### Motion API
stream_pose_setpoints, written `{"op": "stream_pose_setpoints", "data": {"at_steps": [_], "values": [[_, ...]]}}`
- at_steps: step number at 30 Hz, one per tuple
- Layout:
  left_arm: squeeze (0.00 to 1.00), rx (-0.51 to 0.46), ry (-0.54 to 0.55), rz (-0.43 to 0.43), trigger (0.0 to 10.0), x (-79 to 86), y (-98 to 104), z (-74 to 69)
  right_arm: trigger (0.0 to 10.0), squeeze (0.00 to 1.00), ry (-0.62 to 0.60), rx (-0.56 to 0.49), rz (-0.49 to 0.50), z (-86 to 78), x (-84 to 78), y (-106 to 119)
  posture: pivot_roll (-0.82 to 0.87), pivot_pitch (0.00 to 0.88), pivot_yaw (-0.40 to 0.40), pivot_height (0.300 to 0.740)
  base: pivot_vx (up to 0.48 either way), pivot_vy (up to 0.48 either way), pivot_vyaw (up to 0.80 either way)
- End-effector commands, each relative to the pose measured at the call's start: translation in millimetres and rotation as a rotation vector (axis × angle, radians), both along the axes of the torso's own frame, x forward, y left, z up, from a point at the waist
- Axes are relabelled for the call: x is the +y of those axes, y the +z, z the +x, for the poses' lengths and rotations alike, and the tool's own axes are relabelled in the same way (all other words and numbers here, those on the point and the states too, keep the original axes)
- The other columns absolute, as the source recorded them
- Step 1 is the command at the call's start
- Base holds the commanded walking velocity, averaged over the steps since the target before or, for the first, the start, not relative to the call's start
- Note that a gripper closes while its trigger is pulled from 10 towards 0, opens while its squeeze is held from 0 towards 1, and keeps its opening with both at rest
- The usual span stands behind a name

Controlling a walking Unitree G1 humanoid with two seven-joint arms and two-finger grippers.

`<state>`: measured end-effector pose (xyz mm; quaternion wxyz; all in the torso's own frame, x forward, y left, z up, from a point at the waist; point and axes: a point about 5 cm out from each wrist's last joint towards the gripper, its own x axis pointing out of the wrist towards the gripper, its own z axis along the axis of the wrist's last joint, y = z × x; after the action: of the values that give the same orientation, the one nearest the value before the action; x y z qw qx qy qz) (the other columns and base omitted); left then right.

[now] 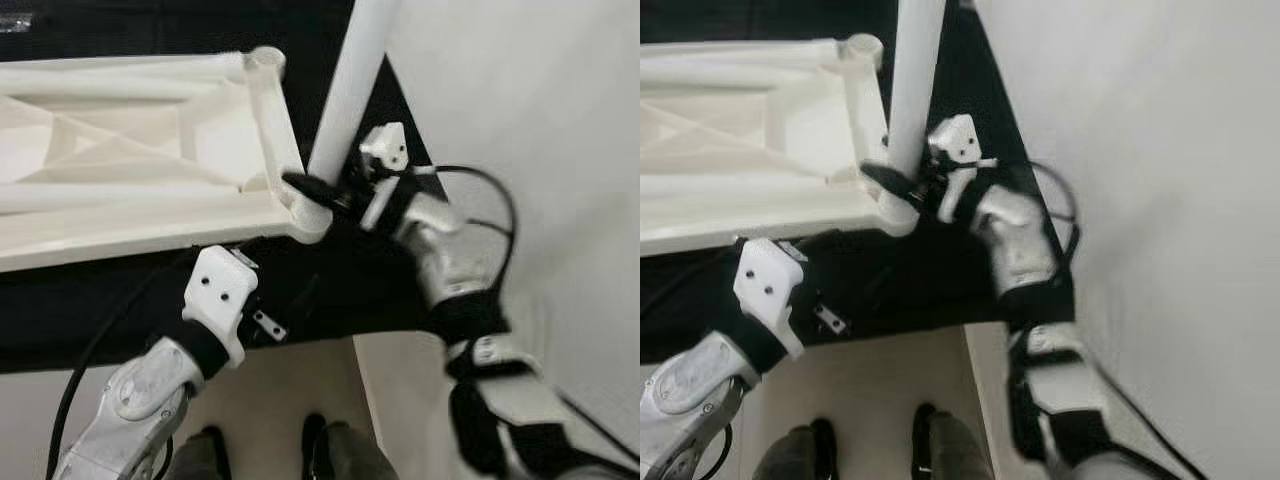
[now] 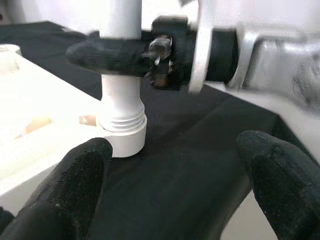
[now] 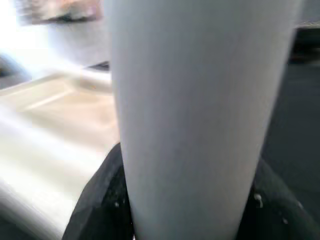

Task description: Building children table

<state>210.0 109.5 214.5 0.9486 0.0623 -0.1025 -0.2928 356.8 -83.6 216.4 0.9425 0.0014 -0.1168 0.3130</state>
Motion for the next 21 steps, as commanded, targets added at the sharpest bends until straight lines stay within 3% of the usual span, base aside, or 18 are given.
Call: {"op": "stream_pose_setpoints", "data": {"at_steps": [1, 3, 8, 9, 11, 12, 14, 18, 19, 21], "values": [[0.00, 0.008, -0.018, 0.012, 10.0, -0.2, -0.4, -4.2, 0.0, 0.00, -0.086, 0.230, -0.092, -15.3, -1.9, -60.7, 0.08, 0.270, -0.131, 0.740, 0.000, 0.000, 0.00], [0.00, 0.008, -0.019, 0.012, 10.0, -0.2, -0.2, -4.2, 0.0, 0.00, -0.036, 0.240, -0.104, -22.6, 6.3, -66.6, 0.07, 0.269, -0.132, 0.740, 0.000, 0.000, 0.00], [0.00, 0.007, -0.031, 0.011, 10.0, -3.4, -1.0, -3.1, 0.0, 0.00, 0.020, 0.191, -0.115, -12.2, 9.8, -51.1, 0.08, 0.268, -0.152, 0.740, 0.000, 0.000, 0.00], [0.00, 0.008, -0.034, 0.016, 10.0, -3.7, -1.7, -3.3, 10.0, 0.00, 0.040, 0.177, -0.108, -7.0, 9.3, -44.4, 0.08, 0.261, -0.148, 0.740, 0.000, 0.000, 0.00], [0.00, 0.005, -0.026, 0.016, 10.0, -1.8, -1.4, -2.1, 10.0, 0.00, 0.058, 0.163, -0.093, -1.8, 6.4, -31.6, 0.08, 0.252, -0.142, 0.740, 0.000, 0.000, 0.00], [0.00, 0.003, -0.024, 0.014, 10.0, -1.6, -0.8, -1.3, 10.0, 1.00, 0.082, 0.152, -0.081, -0.5, 6.0, -23.4, 0.08, 0.252, -0.142, 0.740, 0.000, 0.000, 0.00], [0.00, 0.002, -0.026, 0.012, 10.0, -2.5, -0.8, -0.7, 10.0, 1.00, 0.097, 0.139, -0.074, 1.4, 4.8, -16.0, 0.08, 0.246, -0.144, 0.740, 0.000, 0.000, 0.00], [0.00, 0.007, -0.043, 0.009, 10.0, -7.8, -2.6, -1.2, 10.0, 1.00, 0.239, 0.087, -0.025, 4.9, 4.9, 7.1, 0.08, 0.238, -0.148, 0.740, 0.000, 0.000, 0.00], [0.00, 0.006, -0.047, 0.006, 10.0, -9.3, -2.5, -1.2, 10.0, 0.00, 0.329, 0.070, -0.025, 5.0, 5.0, 15.0, 0.09, 0.234, -0.152, 0.740, 0.000, 0.000, 0.00], [0.00, 0.003, -0.049, 0.005, 10.0, -10.9, -1.8, -1.0, 10.0, 0.00, 0.478, 0.027, -0.070, 3.7, 6.4, 24.6, 0.10, 0.232, -0.152, 0.740, 0.000, 0.000, 0.00]]}}
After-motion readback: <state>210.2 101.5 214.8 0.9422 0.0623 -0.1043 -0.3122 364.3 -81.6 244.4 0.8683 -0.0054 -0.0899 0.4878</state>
